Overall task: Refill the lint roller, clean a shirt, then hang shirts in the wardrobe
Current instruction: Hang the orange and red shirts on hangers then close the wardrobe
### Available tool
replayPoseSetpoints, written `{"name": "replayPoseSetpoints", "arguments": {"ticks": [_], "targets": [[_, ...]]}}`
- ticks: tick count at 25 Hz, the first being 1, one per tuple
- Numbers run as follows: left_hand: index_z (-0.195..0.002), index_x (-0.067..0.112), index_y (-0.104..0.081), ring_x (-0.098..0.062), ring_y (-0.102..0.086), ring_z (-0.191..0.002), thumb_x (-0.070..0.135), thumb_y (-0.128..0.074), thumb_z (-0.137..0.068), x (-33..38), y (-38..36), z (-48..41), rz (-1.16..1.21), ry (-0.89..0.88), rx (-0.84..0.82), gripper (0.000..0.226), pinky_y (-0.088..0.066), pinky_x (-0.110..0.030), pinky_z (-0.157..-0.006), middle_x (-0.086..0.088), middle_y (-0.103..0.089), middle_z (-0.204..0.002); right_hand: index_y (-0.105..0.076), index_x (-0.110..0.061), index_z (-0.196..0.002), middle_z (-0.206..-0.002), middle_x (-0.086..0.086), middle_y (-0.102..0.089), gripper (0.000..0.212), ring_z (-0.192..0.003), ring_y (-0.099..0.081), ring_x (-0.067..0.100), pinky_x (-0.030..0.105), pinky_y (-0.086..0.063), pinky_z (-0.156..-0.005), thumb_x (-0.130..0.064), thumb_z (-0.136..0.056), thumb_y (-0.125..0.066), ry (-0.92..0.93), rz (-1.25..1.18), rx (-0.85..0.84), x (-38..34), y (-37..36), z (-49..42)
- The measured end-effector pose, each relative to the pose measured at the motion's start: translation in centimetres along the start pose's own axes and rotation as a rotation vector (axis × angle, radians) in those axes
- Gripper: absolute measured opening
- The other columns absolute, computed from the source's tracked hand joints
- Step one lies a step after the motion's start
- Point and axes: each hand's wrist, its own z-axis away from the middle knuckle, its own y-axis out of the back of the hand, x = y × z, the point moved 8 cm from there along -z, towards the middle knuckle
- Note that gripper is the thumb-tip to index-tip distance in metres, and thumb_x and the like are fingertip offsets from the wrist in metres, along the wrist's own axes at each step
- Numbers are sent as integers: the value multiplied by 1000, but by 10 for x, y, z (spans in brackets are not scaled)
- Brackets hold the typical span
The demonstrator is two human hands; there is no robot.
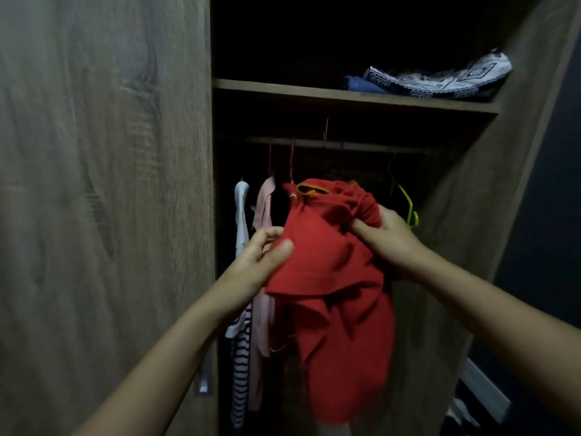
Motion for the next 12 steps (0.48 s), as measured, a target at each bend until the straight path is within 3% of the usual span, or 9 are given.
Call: {"name": "replayPoseSetpoints", "arguments": {"ticks": [2,4,7,9,12], "targets": [[-116,29,-51,-3,-65,-97,32,-71,-77,-8,-1,15,-25,-51,-79,44,-51,-16,-75,11,-69,-108,-65,-28,-85,-92,-2,-70,12,-85,-63,12,32,-50,-81,-39,-81,-66,-77,-89,36,1,5,3],[-124,23,-51,-10,-65,-104,28,-69,-75,-10,7,25,-5,-47,-66,52,-54,-23,-83,3,-68,-113,-65,-26,-83,-89,-3,-69,15,-84,-63,13,31,-49,-80,-40,-84,-60,-145,-139,34,5,7,8],[-114,8,-58,-10,-69,-85,22,-67,-71,4,7,32,227,-44,-85,45,-55,-18,-72,-2,-74,-96,-65,-21,-86,-86,-1,-67,26,-80,-61,13,30,-48,-76,-43,-89,-50,-233,-185,4,13,14,19],[-103,12,-62,-4,-67,-70,25,-70,-62,20,12,37,380,-93,-36,44,-52,-14,-59,4,-73,-81,-64,-20,-91,-84,-2,-66,27,-77,-60,11,29,-47,-74,-40,-91,-47,-255,-195,-26,15,16,26],[-96,17,-68,-8,-64,-70,13,-67,-71,40,19,41,391,-176,24,26,-50,-17,-59,4,-72,-81,-64,-18,-89,-83,-1,-67,28,-76,-60,13,30,-48,-76,-39,-92,-45,-285,-192,-64,19,13,35]]}}
